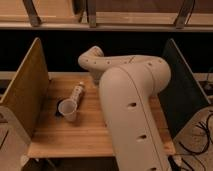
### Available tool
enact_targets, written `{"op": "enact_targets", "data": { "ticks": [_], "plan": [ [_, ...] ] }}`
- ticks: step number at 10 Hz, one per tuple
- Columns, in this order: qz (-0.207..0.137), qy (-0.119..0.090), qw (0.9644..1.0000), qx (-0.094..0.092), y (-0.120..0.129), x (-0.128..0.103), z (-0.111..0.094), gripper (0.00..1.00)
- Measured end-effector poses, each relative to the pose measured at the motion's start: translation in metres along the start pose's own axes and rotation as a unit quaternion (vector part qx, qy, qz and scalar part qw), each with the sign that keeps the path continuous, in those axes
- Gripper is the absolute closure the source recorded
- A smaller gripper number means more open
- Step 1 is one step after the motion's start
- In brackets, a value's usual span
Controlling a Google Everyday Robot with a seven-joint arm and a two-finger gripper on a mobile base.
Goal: Drag the ceramic bowl in a circle
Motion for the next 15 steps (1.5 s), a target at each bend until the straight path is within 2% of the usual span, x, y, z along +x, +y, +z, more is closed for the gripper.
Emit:
{"op": "enact_targets", "data": {
  "ticks": [3, 5, 6, 10, 12, 13, 15],
  "plan": [
    [-0.01, 0.012, 0.9999, 0.006, -0.015, -0.011, 0.01, 1.0],
    [-0.027, 0.009, 0.9996, 0.003, -0.022, -0.029, 0.022, 1.0],
    [-0.04, 0.001, 0.9992, -0.002, -0.019, -0.044, 0.028, 1.0],
    [-0.096, -0.039, 0.9941, -0.033, 0.027, -0.099, 0.031, 1.0],
    [-0.108, -0.046, 0.992, -0.046, 0.048, -0.104, 0.026, 1.0],
    [-0.112, -0.041, 0.9913, -0.056, 0.061, -0.1, 0.025, 1.0],
    [-0.119, -0.002, 0.9896, -0.081, 0.087, -0.075, 0.024, 1.0]
  ]
}}
